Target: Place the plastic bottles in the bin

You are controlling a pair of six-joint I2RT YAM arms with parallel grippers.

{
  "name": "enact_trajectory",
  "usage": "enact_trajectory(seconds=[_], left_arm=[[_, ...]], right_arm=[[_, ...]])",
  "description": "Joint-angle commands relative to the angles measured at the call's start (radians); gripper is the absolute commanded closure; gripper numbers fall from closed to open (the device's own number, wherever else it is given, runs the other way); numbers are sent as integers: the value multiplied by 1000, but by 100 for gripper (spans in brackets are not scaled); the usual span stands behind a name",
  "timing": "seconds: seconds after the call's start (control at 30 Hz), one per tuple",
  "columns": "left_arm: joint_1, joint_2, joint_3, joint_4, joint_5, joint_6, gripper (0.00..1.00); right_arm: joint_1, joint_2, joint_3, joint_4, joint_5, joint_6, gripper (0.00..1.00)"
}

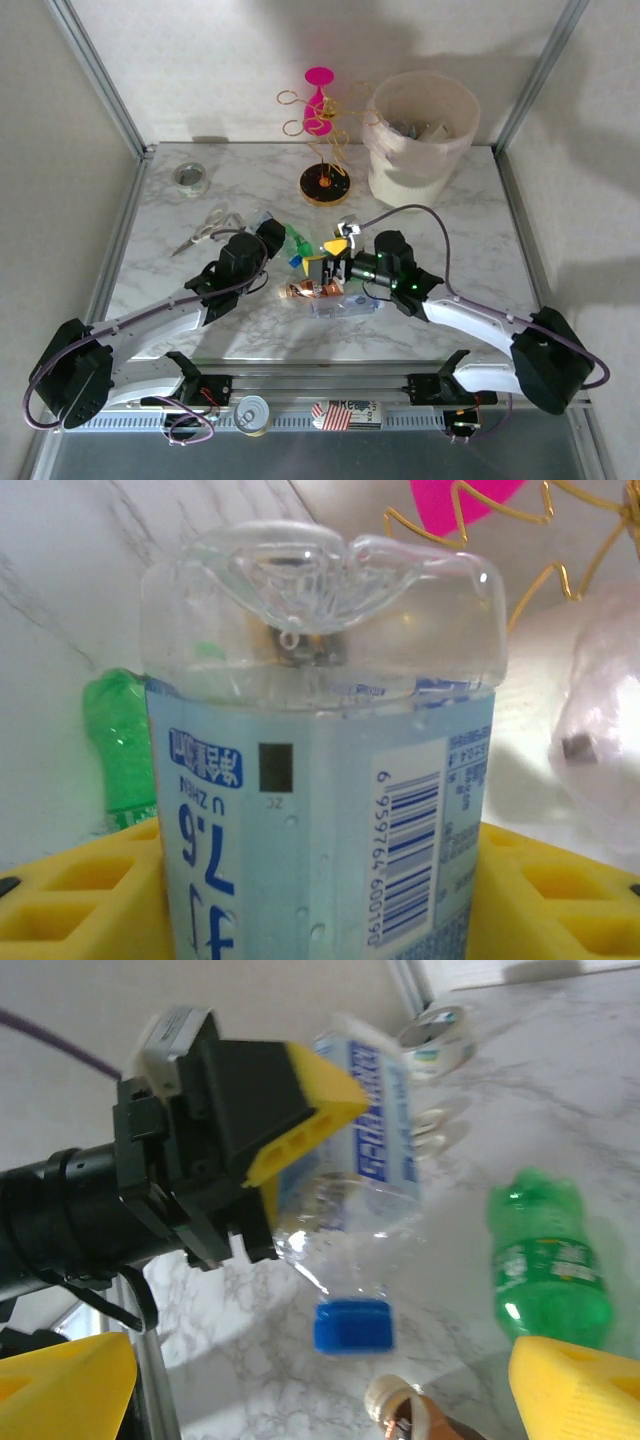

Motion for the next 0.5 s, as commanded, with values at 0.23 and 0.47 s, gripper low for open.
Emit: enact_trajectory(seconds=[0.23, 0.47], left_arm=[[-37, -47, -66, 134, 111, 11, 45], [-56, -86, -91, 163, 128, -3, 44]], right_arm=[[44, 153, 113, 24, -30, -38, 9], [44, 189, 117, 36, -13, -21, 11]])
